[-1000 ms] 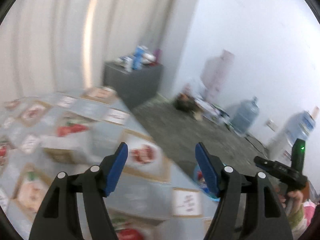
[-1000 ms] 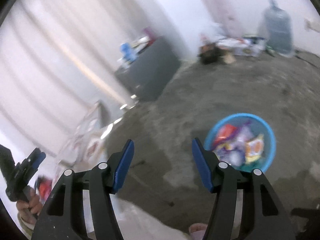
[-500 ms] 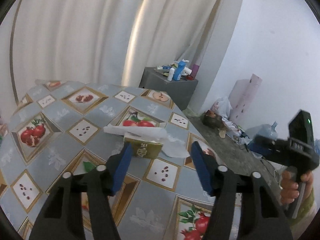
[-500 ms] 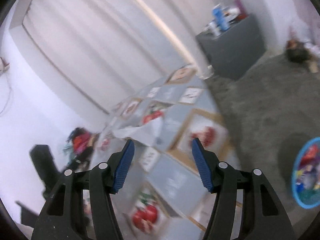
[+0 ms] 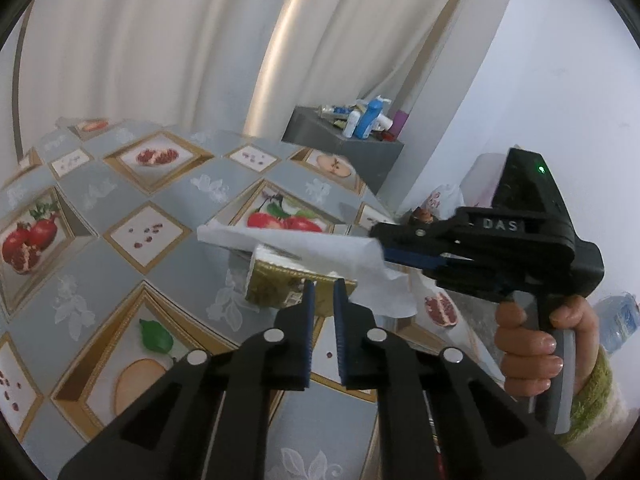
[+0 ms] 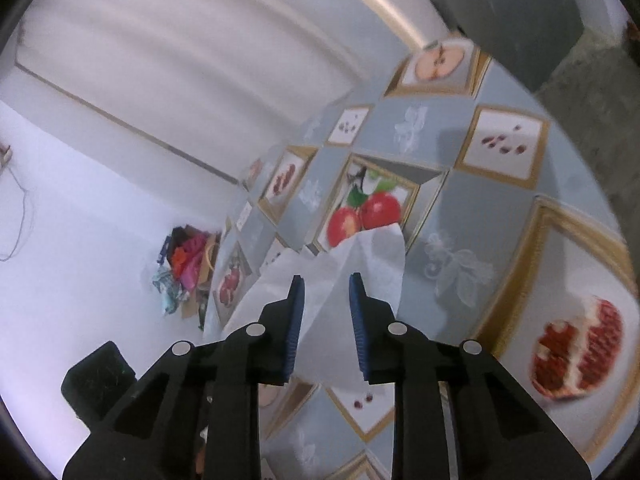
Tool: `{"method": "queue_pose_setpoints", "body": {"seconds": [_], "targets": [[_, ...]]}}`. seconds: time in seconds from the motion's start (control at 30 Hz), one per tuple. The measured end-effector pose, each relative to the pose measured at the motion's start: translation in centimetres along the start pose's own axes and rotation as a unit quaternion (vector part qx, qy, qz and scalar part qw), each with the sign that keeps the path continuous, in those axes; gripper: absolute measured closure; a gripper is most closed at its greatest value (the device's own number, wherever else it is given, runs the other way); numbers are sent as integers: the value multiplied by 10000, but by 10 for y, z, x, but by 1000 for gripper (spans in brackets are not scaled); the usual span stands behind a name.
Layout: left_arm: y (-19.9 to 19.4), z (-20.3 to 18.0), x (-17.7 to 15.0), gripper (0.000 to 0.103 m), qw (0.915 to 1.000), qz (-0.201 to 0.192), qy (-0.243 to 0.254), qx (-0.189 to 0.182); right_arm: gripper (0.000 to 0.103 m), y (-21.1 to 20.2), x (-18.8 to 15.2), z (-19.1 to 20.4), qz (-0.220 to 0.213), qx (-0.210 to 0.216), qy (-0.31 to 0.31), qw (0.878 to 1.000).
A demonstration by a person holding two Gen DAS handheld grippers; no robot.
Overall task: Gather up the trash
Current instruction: 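Grasp the white tissue with the right tool, lifting it off the table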
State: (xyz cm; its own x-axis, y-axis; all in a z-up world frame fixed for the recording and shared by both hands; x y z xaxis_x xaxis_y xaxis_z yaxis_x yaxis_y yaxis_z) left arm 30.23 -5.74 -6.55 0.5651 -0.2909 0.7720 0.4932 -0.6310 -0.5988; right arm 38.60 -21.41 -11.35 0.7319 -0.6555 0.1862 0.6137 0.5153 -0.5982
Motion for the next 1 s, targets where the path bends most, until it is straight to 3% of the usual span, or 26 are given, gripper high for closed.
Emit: {"method": "queue_pose_setpoints", "body": {"seconds": [0.27,0.43,0.6,0.83,0.93,1.0], "targets": [[13,3,-7,97,9998,55,-150,-71,81,18,-18,5,685,384,26,9969],[6,-9,-7,99,9995,-23,-84,-288,81,21,-45,14,1026,296,-189,9941],[-1,-11,-18,101,9993,92,-174,-330,81,19,-52,6,1052,233,-29,9942],[-26,21,-31,100,9992,110,-358,113,79,12,-38,5,762,96,-27,9970],[-30,46,-32,96,9967,107,-720,363,73,10,-34,0,677,-11,76,9977],[-33,64,-32,88,9932,20,-1050,509,69,11,-33,-1,637,-33,127,9979]]}}
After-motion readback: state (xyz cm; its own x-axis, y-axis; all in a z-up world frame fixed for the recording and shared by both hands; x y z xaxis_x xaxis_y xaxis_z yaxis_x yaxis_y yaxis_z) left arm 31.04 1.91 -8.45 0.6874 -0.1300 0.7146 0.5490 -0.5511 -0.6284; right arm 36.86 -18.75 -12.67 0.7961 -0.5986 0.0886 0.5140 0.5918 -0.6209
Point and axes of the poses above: each gripper's, at about its wrist camera, not at the fingertips, and y roughly the way its jaws point, z to its left, x to its top, the point moved 6 cm from there along y, roughly the way its jaws point, and after that the axes turned 11 degrees about y, right-handed, at the moved point
